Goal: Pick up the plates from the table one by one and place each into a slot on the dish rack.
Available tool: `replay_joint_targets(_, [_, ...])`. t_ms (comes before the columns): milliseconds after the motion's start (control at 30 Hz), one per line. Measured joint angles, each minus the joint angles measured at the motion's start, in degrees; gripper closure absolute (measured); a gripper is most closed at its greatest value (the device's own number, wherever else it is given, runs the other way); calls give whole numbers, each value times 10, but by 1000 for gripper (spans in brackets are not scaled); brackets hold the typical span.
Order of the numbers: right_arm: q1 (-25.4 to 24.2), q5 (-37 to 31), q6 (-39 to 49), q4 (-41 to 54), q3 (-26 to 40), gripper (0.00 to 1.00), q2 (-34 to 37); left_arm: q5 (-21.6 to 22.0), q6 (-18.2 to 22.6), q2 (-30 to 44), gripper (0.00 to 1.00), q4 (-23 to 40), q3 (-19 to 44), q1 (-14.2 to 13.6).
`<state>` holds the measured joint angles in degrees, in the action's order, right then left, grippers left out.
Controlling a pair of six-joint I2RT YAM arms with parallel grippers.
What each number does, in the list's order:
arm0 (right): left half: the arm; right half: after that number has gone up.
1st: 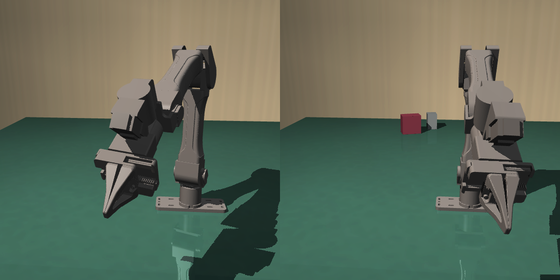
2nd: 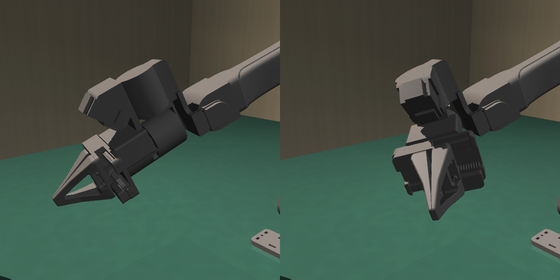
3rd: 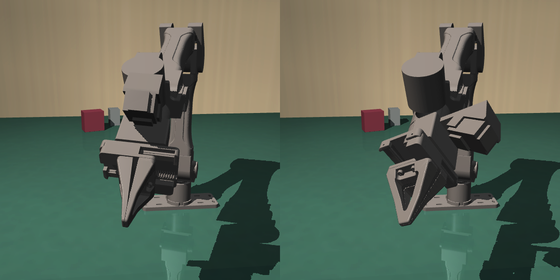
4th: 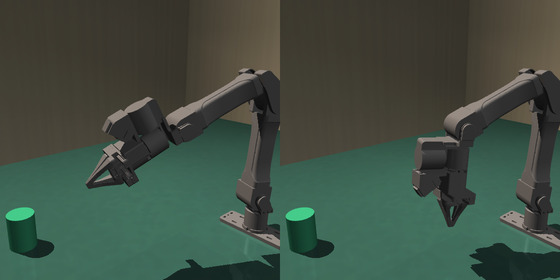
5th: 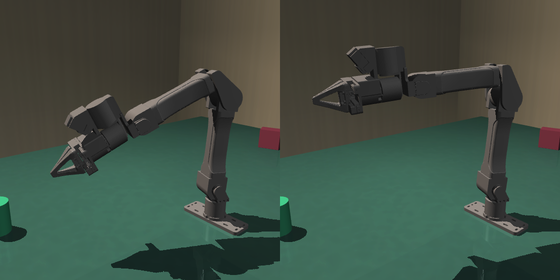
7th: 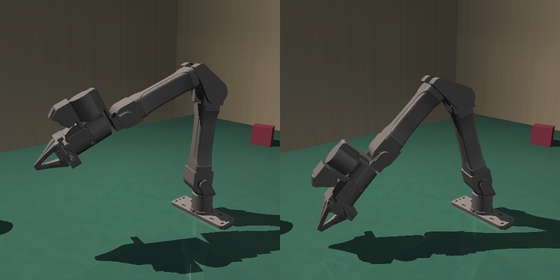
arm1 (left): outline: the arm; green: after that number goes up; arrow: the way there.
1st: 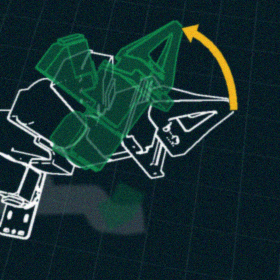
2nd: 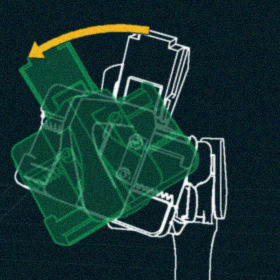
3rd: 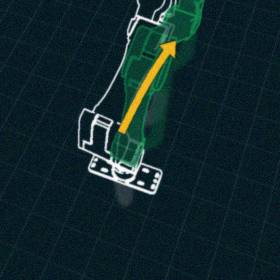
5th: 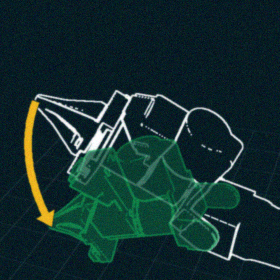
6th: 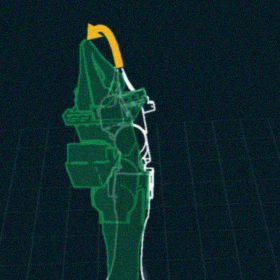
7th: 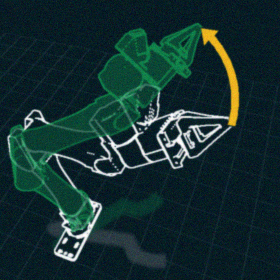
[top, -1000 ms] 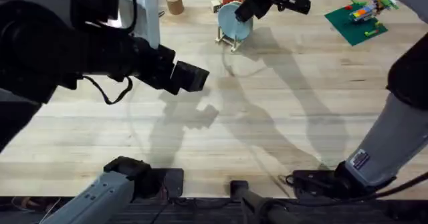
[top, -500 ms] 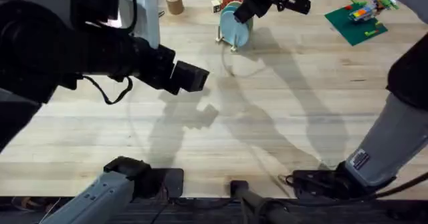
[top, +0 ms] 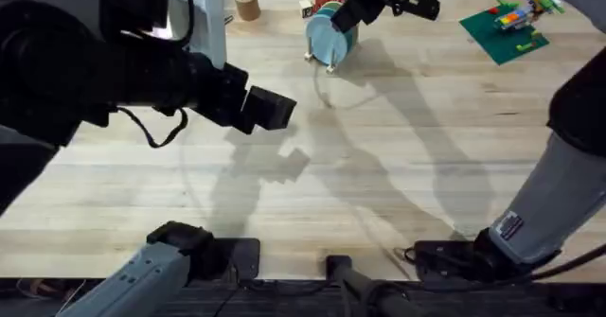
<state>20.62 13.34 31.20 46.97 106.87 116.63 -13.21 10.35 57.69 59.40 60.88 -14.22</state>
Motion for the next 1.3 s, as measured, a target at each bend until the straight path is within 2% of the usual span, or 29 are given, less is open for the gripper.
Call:
replay_joint_targets(167, [0, 0, -7, 28, 0, 834, -23, 0, 0, 0, 7, 0, 0, 0])
replay_joint_targets(367, [0, 0, -12, 106, 1, 730, -105, 0, 0, 0, 7, 0, 0, 0])
replay_joint_targets(400, [0, 0, -14, 121, 2, 666, -118, 0, 0, 0, 7, 0, 0, 0])
replay_joint_targets(533, [0, 0, -24, 182, 3, 81, -159, 0, 0, 0, 6, 0, 0, 0])
replay_joint_targets(567, [0, 0, -27, 195, 3, 31, -167, 0, 0, 0, 6, 0, 0, 0])
replay_joint_targets(767, [0, -19, -43, 287, 3, 6, -208, 0, 0, 0, 7, 0, 0, 0])
replay_joint_targets(1000, [0, -38, -78, 309, -7, 6, -250, 0, 0, 0, 7, 0, 0, 0])
replay_joint_targets(1100, [0, -47, -89, 286, -57, 6, -279, 0, 0, 0, 7, 2, 0, 0])
replay_joint_targets(1300, [0, -66, -110, 214, -211, 6, -343, 0, 0, 0, 6, 9, 0, 0])
